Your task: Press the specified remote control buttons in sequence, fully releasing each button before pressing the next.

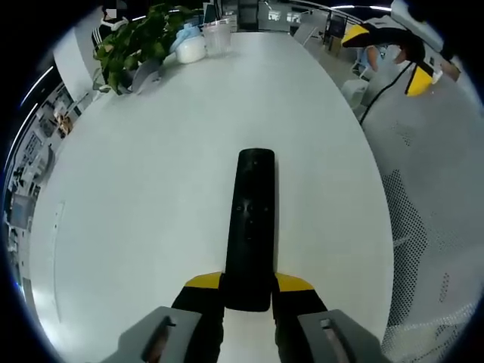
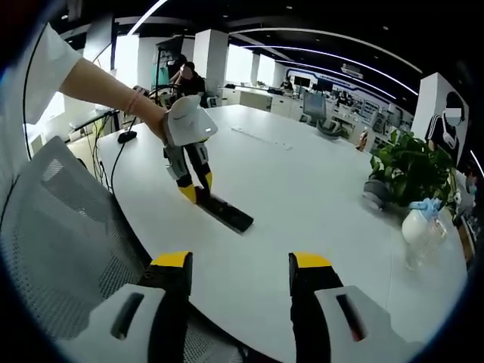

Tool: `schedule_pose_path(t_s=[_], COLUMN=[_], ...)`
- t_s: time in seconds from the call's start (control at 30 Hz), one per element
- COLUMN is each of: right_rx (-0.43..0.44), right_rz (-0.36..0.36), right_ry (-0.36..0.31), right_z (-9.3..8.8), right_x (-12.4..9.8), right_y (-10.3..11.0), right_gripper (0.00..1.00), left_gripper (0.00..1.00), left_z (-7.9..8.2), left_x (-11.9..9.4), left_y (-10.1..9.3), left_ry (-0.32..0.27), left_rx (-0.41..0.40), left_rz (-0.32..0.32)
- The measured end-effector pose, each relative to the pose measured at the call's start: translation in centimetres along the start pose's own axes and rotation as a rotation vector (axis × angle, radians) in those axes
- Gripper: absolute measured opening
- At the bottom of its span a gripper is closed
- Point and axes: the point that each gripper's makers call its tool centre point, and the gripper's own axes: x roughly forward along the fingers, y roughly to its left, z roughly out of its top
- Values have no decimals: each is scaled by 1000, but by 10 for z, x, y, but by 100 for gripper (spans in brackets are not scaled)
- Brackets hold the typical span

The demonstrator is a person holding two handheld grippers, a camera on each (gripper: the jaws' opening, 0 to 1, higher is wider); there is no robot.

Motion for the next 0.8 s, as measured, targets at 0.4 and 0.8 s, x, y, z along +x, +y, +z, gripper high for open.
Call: schedule_pose_path(t_s=[0.4, 0.8], right_rx=[5, -1], right_rz=[0, 81], right_ry=[24, 53], right_z=[-6, -12], right_x=[0, 2], right_y=[0, 16], right_gripper=[51, 51], left_gripper=[24, 24], left_z=[1, 2], left_x=[1, 1], left_y=[-9, -27], left_ry=[6, 34], left_rx=[2, -53], left_rz=[0, 26])
